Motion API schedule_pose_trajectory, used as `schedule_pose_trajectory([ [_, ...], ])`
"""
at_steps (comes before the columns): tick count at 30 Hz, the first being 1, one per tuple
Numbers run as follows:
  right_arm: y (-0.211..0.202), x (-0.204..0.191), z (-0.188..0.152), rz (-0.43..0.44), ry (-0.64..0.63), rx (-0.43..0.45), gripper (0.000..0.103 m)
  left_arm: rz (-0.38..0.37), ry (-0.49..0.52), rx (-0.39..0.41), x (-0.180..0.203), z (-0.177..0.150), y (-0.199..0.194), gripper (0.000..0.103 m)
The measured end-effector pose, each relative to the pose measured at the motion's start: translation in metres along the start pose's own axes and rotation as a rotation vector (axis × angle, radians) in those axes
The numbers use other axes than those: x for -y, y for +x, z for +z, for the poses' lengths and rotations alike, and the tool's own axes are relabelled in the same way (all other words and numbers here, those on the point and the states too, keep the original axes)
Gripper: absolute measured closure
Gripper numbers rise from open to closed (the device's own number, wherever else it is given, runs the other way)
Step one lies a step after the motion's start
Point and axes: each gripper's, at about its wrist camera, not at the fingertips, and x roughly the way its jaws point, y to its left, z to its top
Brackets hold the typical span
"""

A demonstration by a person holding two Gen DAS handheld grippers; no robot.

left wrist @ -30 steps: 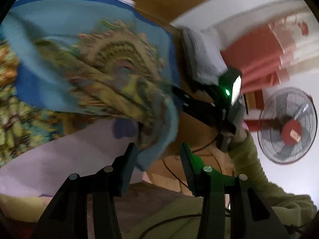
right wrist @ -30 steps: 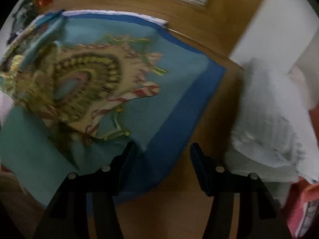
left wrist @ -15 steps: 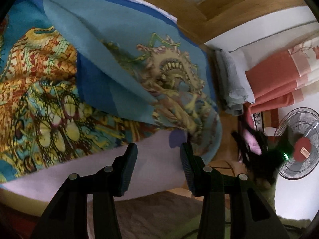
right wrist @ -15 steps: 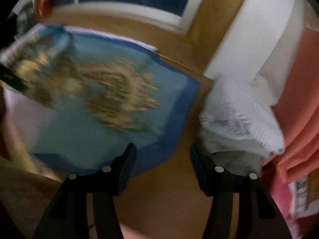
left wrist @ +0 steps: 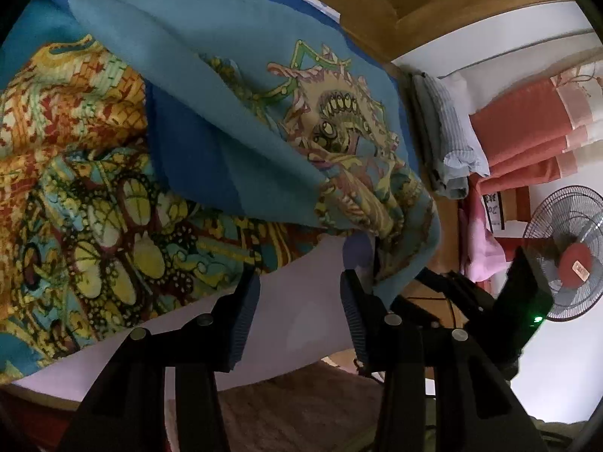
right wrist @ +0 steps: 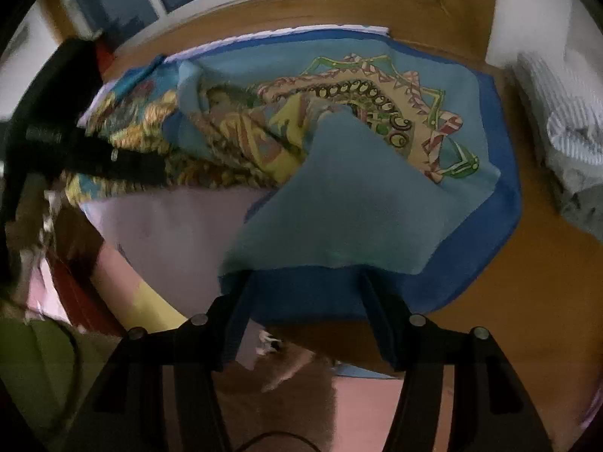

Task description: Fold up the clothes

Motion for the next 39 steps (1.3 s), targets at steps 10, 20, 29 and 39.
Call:
schedule_pose_trajectory([
  [10,-0.002,-0.018,0.012,-0.120,-0.011,0.037,0.033,0.022,-0.006,0.025,-0.004,-0.001,-0.006,0.059],
  [20,-0.060,0.045,0.044,-0.228,0.090,0.135,0.101,0.057,-0.009,0.085,-0.010,0.009,-0.020,0.059],
  [29,-0.006,0.093,0.105,-0.521,-0.057,0.064,0.078,0.123,-0.010,0.149,-0.007,0.031,-0.018,0.059],
  [39,-0.076,0.071,0.066,-0.376,-0.238,0.201,0.048,0.182,-0.127,0.227,-0.032,0.011,-0.028,0.058],
])
